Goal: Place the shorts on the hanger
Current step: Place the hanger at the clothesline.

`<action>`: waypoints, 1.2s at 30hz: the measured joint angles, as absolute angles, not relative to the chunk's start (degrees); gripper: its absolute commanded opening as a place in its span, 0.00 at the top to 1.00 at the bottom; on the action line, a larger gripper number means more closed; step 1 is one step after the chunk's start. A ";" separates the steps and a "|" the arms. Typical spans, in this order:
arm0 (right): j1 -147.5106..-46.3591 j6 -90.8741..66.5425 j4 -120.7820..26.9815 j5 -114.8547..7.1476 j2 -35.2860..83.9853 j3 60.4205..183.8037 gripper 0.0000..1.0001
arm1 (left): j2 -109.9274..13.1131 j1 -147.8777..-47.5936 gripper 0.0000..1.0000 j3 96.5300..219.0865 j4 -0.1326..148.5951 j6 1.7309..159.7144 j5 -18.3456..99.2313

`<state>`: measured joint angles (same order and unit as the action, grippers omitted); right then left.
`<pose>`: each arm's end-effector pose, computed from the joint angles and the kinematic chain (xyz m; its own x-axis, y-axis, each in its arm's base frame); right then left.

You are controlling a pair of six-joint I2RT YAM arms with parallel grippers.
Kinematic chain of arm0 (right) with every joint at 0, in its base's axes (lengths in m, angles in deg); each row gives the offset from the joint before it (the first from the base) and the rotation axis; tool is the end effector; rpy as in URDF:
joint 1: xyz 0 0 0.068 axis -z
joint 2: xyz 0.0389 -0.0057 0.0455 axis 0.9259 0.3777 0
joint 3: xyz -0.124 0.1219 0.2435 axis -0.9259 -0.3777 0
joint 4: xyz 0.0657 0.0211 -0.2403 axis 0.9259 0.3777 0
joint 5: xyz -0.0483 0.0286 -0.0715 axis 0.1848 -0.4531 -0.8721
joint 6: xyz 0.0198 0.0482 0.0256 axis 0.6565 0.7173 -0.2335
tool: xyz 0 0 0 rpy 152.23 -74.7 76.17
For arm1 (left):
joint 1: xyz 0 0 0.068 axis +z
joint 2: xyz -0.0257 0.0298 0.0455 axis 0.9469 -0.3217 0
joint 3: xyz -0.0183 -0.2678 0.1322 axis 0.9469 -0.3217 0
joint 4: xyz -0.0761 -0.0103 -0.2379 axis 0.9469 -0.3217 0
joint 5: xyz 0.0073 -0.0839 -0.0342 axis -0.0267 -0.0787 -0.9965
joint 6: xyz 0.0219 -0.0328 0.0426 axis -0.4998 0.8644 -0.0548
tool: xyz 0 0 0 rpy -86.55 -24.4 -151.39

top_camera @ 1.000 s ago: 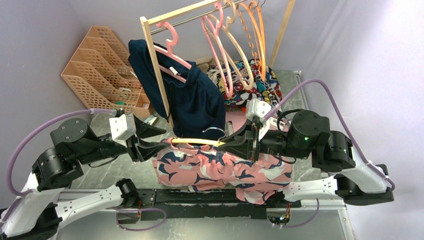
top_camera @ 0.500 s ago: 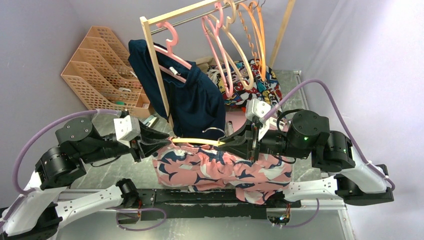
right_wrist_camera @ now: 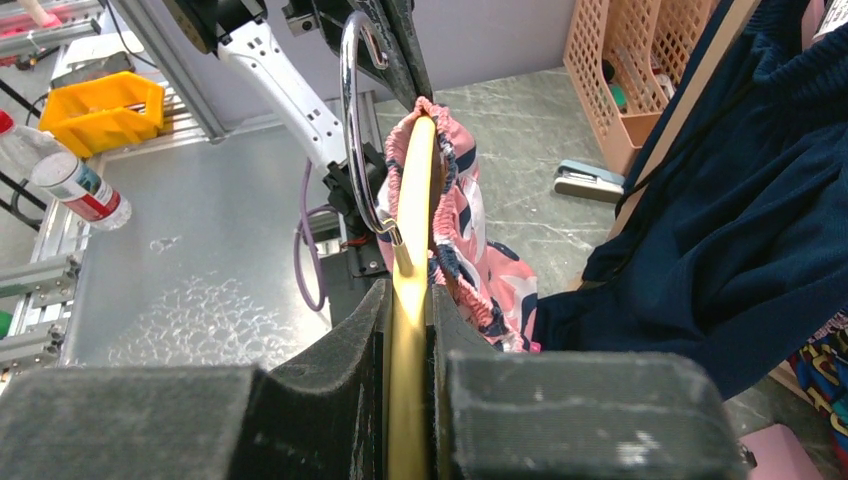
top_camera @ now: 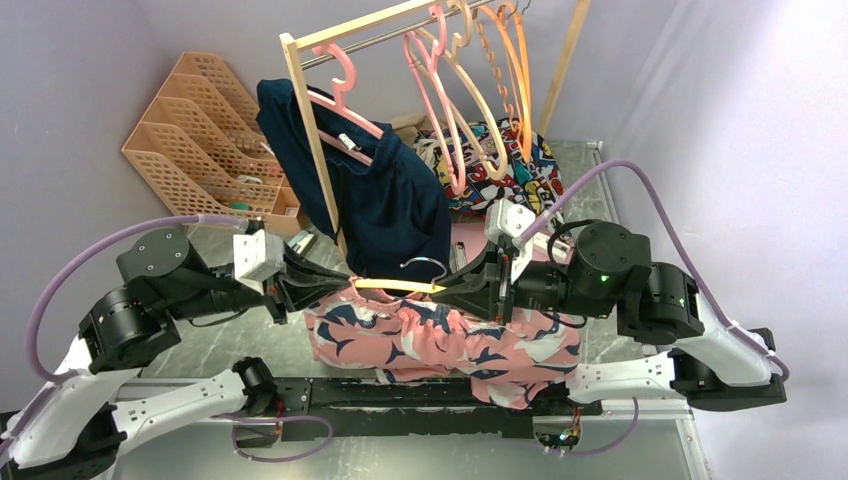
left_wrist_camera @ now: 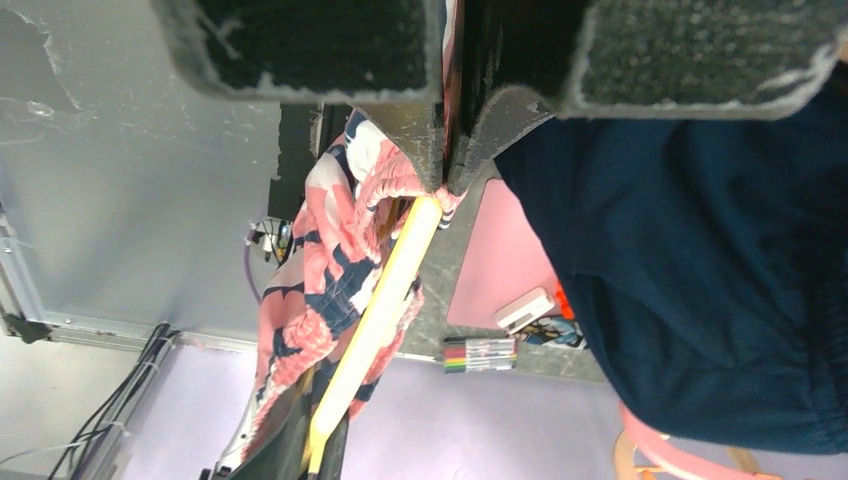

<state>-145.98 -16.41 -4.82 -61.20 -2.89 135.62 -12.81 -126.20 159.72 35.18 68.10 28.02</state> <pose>0.0240 0.1156 0.5173 -0.0703 -0.1166 -0.9907 -0.9776 0.2055 0.0452 0.0267 -0.0639 0.4753 -0.0091 0.0427 -0.9990 0.9689 0.2475 0.0018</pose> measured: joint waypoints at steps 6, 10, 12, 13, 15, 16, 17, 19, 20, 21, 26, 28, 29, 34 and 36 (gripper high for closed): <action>-145.96 -16.41 -5.13 -61.00 -2.86 134.99 1.00 | -15.24 -126.20 0.93 159.75 38.52 69.24 23.97; -145.98 -16.41 -5.87 -60.87 -2.69 134.31 1.00 | -16.79 -126.20 0.85 159.72 41.23 70.44 21.46; -145.96 -16.41 -6.09 -60.85 -2.34 134.31 1.00 | -17.32 -126.20 0.61 159.72 42.24 70.82 20.89; -145.98 -16.41 -6.18 -60.81 -2.14 134.33 1.00 | -17.56 -126.20 0.48 159.75 42.48 71.19 20.72; -145.98 -16.39 -6.18 -60.74 -1.64 134.57 1.00 | -17.91 -126.20 0.32 159.92 42.46 71.21 20.54; -145.98 -16.41 -6.33 -60.74 -1.49 134.66 1.00 | -17.93 -126.20 0.27 160.20 42.24 71.36 20.56; -145.98 -16.41 -6.48 -60.74 -1.40 134.79 1.00 | -17.86 -126.20 0.23 160.60 42.09 71.30 20.61; -145.98 -16.39 -6.66 -60.78 -1.47 135.21 1.00 | -17.69 -126.20 0.17 161.43 41.84 71.27 20.89; -145.98 -16.41 -7.01 -60.81 -1.64 135.36 1.00 | -17.36 -126.20 0.15 162.00 41.80 71.16 21.04; -145.98 -16.41 -7.36 -60.81 -1.84 135.45 1.00 | -16.92 -126.20 0.13 162.65 41.78 71.06 21.11; -145.98 -16.46 -10.11 -60.87 -3.37 135.58 1.00 | -16.38 -126.20 0.10 168.09 42.48 70.40 20.76; -145.98 -16.48 -10.81 -60.85 -3.30 136.01 1.00 | -17.95 -126.20 0.10 171.66 43.29 70.05 19.51; -145.98 -16.48 -11.11 -60.83 -3.08 136.32 1.00 | -19.13 -126.20 0.10 173.25 43.70 69.92 18.55; -145.98 -16.46 -12.21 -60.59 -1.40 137.46 1.00 | -25.25 -126.20 0.10 176.95 43.99 68.96 13.81; -145.98 -16.43 -12.27 -60.46 -0.94 137.52 1.00 | -27.50 -126.20 0.10 176.99 43.24 68.52 11.80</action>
<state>-145.98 -16.43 -12.27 -60.46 -0.94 137.52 -27.50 -126.20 176.99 43.24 68.52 11.80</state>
